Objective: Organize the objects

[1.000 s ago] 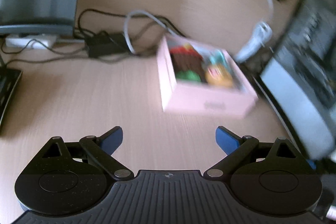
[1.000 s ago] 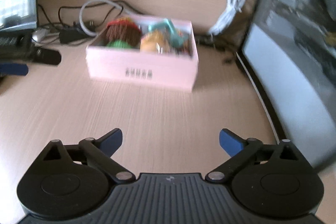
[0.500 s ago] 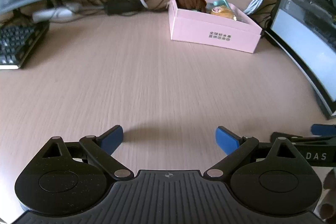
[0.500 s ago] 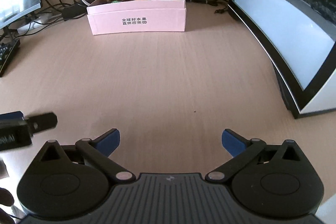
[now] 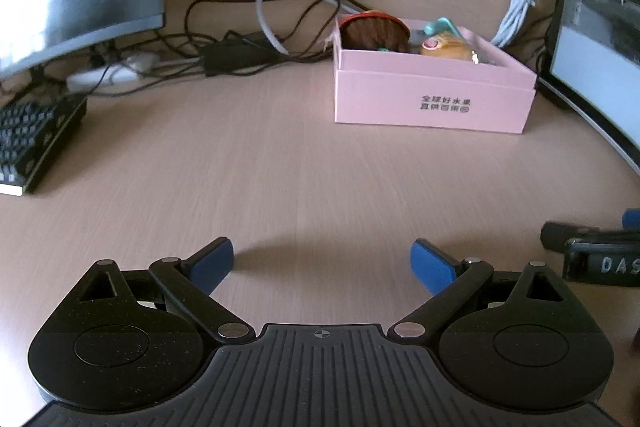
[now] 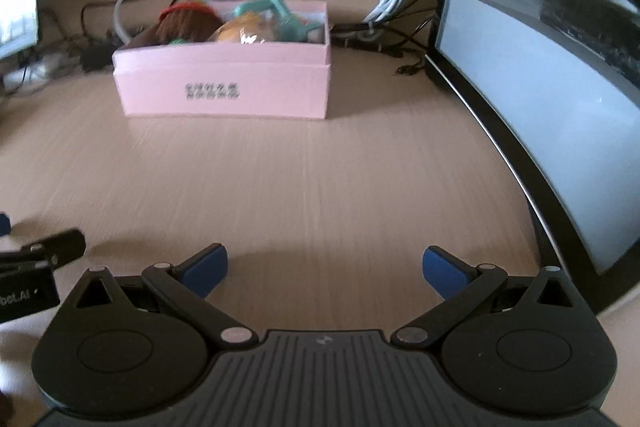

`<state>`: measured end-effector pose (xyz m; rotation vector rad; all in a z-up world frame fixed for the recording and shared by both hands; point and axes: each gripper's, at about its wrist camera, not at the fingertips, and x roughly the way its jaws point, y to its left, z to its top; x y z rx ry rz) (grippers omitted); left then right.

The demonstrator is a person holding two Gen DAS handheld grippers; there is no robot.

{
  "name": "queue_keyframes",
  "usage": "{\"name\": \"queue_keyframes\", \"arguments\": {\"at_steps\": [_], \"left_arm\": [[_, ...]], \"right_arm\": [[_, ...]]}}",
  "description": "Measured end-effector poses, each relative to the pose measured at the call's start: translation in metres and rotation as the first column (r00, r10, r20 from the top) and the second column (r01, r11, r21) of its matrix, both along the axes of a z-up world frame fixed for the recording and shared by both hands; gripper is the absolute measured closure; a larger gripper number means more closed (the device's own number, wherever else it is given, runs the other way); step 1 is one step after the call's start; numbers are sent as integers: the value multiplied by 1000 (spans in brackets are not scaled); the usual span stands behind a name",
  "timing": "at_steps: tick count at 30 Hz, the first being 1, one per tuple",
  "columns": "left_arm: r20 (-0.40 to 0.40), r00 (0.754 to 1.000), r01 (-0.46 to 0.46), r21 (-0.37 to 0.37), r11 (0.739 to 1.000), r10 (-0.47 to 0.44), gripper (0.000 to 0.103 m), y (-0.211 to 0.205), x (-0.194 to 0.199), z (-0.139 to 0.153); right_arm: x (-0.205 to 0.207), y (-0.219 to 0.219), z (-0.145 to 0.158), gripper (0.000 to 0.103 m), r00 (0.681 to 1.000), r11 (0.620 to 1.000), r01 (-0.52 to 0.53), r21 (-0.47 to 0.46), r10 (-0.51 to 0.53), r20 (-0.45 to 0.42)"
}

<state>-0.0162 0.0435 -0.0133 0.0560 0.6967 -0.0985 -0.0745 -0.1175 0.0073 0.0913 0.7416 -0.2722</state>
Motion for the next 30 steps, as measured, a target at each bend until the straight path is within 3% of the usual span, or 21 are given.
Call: {"name": "queue_keyframes", "arguments": {"at_steps": [1, 11, 30], "left_arm": [[1, 1000, 7, -4, 1000, -7, 4, 0, 2, 0], [9, 1000, 28, -1, 1000, -28, 4, -5, 11, -1], [13, 1000, 20, -1, 1000, -20, 4, -6, 11, -2]], "right_arm": [[2, -4, -1, 0, 1000, 999, -6, 32, 5, 11], [4, 5, -5, 0, 998, 999, -34, 9, 34, 56], [5, 5, -5, 0, 998, 999, -36, 11, 36, 57]]}}
